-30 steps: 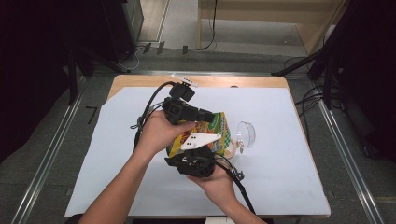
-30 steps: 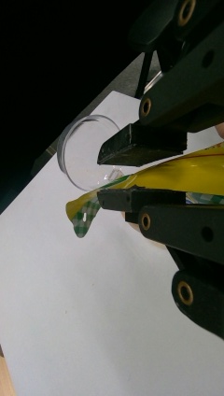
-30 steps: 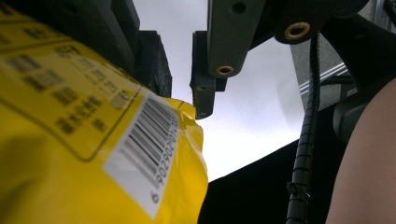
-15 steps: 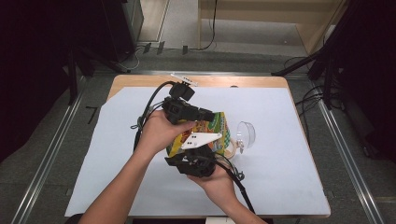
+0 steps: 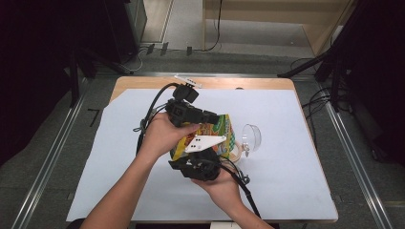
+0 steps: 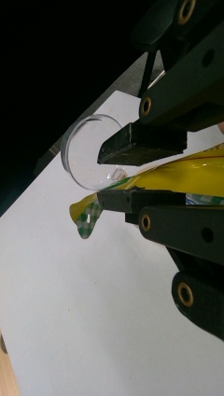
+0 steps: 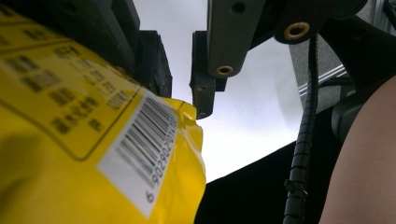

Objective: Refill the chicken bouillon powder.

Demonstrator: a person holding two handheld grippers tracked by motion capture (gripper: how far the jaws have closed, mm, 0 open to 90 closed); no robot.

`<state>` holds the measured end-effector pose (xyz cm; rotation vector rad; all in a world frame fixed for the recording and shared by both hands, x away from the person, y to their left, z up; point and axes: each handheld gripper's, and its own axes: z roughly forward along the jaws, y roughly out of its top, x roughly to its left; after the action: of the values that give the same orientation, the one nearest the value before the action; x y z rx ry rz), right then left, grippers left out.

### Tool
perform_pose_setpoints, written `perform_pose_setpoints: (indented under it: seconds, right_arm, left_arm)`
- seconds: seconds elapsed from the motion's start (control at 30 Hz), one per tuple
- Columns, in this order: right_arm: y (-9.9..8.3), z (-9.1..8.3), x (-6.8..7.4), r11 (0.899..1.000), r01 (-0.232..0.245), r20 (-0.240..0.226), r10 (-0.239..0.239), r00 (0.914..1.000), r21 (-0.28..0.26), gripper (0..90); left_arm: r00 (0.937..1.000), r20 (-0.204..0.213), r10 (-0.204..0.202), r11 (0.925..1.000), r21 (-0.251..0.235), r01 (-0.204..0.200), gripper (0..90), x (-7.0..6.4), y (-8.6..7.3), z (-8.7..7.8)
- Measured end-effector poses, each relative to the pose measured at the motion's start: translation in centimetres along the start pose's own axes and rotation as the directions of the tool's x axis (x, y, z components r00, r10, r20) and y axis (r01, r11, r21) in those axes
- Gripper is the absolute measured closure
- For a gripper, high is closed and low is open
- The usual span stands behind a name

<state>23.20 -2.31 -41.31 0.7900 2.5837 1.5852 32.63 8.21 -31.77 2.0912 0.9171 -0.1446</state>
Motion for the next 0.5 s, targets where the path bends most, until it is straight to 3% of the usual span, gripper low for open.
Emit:
perform_pose_setpoints:
  seconds: [0.5]
  right_arm:
    - [0.07, -0.06, 0.10, 1.000, 0.000, 0.001, 0.000, 1.0000, -0.004, 79.4]
  left_arm:
    - [1.0000, -0.003, 0.008, 1.0000, -0.005, -0.008, 76.5, -0.19, 0.04, -0.15]
